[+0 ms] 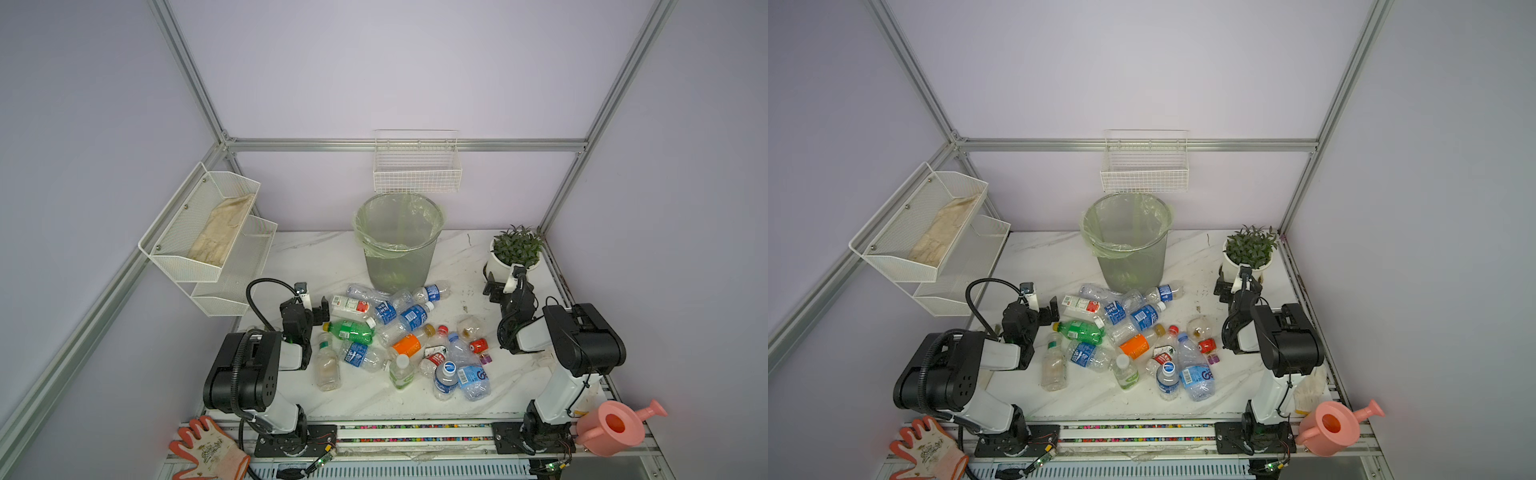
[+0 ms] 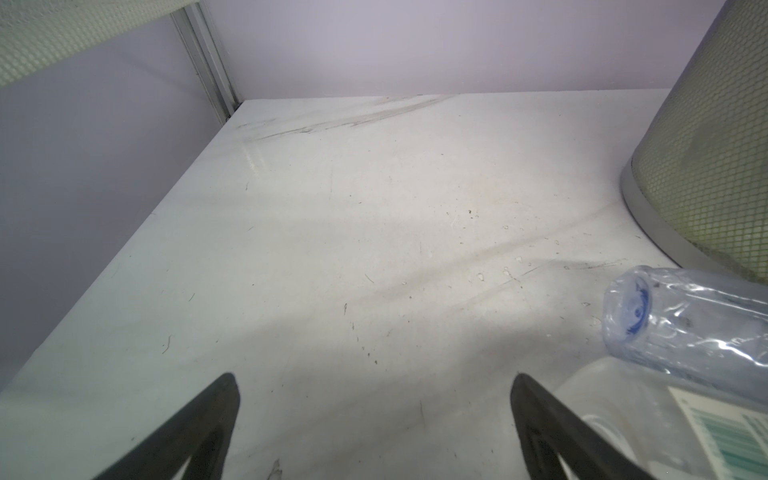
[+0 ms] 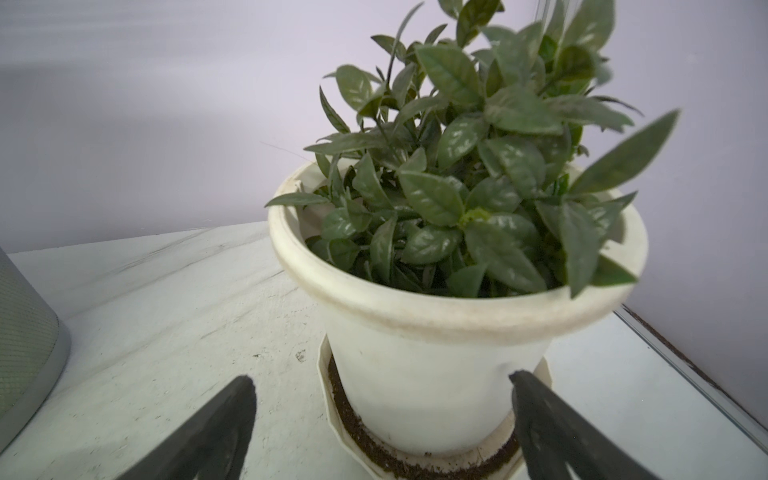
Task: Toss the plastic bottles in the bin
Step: 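Move the right gripper over the bottle pile while the left arm lifts slightly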
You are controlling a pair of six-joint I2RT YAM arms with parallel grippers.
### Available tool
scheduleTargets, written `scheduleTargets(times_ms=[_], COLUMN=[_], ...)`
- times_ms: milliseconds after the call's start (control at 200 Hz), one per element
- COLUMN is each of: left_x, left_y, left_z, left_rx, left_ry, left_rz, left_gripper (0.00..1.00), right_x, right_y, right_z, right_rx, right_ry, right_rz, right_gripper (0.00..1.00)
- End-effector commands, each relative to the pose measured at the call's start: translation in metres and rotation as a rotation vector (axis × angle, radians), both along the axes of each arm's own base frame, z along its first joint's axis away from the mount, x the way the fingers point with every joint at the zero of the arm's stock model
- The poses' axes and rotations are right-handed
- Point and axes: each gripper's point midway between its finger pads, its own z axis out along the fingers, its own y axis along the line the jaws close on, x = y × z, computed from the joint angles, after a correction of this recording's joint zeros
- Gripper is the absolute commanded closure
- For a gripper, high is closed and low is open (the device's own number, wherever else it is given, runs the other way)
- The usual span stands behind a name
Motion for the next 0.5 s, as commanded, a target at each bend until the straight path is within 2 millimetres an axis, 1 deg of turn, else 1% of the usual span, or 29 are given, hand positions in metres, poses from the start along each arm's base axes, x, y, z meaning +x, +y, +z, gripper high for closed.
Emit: scheduleTargets(times_ms=[0, 35, 60, 75, 105, 125, 145, 210, 220, 240, 285, 300, 305, 360, 365, 380, 395, 400, 405, 430, 455, 490, 495], left_x=[0.014, 0.012, 0.011, 0.01, 0.007, 0.006, 0.005, 0.003, 0.003, 0.004, 0.007, 0.007, 0.008, 0.01, 0.01, 0.009, 0.008, 0.008, 0.007, 0.005, 0.002, -0.002, -0.003], left_y=[0.018, 0.019, 0.018, 0.019, 0.022, 0.026, 0.027, 0.031, 0.03, 0.028, 0.02, 0.017, 0.016, 0.009, 0.009, 0.008, 0.007, 0.007, 0.007, 0.005, 0.0, -0.011, -0.013], left_z=[0.061, 0.077, 0.086, 0.093, 0.104, 0.112, 0.117, 0.142, 0.144, 0.151, 0.165, 0.166, 0.17, 0.185, 0.183, 0.189, 0.193, 0.194, 0.195, 0.2, 0.205, 0.214, 0.215], left_rx=[-0.022, -0.017, -0.002, 0.0, -0.003, -0.008, -0.016, -0.055, -0.062, -0.076, -0.105, -0.114, -0.117, -0.153, -0.156, -0.172, -0.197, -0.205, -0.213, -0.247, -0.28, -0.312, -0.317], left_ry=[-0.095, -0.112, -0.127, -0.139, -0.159, -0.172, -0.169, -0.176, -0.171, -0.166, -0.148, -0.128, -0.132, -0.092, -0.081, -0.075, -0.069, -0.066, -0.064, -0.055, -0.047, -0.052, -0.053], left_rz=[0.107, 0.111, 0.106, 0.112, 0.132, 0.153, 0.171, 0.204, 0.2, 0.193, 0.156, 0.142, 0.137, 0.109, 0.109, 0.114, 0.122, 0.125, 0.128, 0.129, 0.114, 0.056, 0.045], left_gripper=[0.0, 0.0, 0.0, 0.0, 0.0, 0.0, 0.0, 0.0, 0.0, 0.0, 0.0, 0.0, 0.0, 0.0, 0.0, 0.0, 0.0, 0.0, 0.0, 0.0, 0.0, 0.0, 0.0], right_x=[-0.003, -0.006, -0.006, -0.005, -0.004, -0.005, -0.007, -0.015, -0.014, -0.018, -0.023, -0.024, -0.025, -0.033, -0.033, -0.036, -0.039, -0.04, -0.041, -0.045, -0.045, -0.047, -0.048], right_y=[-0.013, -0.028, -0.034, -0.033, -0.033, -0.033, -0.03, -0.021, -0.02, -0.016, -0.009, -0.006, -0.005, 0.001, 0.0, -0.002, -0.003, -0.003, -0.003, -0.005, 0.006, 0.032, 0.038], right_z=[0.021, 0.027, 0.036, 0.04, 0.057, 0.072, 0.086, 0.128, 0.129, 0.147, 0.172, 0.18, 0.183, 0.208, 0.208, 0.21, 0.204, 0.217, 0.202, 0.2, 0.206, 0.215, 0.216], right_rx=[0.022, 0.041, 0.053, 0.067, 0.087, 0.081, 0.077, 0.093, 0.091, 0.094, 0.092, 0.094, 0.096, 0.177, 0.193, 0.249, 0.325, 0.353, 0.371, 0.513, 0.552, 0.526, 0.525], right_ry=[-0.064, -0.043, -0.026, -0.015, -0.03, -0.059, -0.089, -0.171, -0.167, -0.191, -0.21, -0.215, -0.216, -0.223, -0.213, -0.194, -0.147, -0.177, -0.117, -0.094, -0.083, -0.06, -0.054], right_rz=[-0.082, -0.181, -0.221, -0.222, -0.221, -0.219, -0.2, -0.137, -0.129, -0.11, -0.065, -0.047, -0.041, -0.001, -0.004, -0.02, -0.036, -0.032, -0.044, -0.074, 0.01, 0.184, 0.217], right_gripper=[0.03, 0.03, 0.03, 0.03, 0.03, 0.03, 0.03, 0.03, 0.03, 0.03, 0.03, 0.03, 0.03, 0.03, 0.03, 0.03, 0.03, 0.03, 0.03, 0.03, 0.03, 0.03, 0.03])
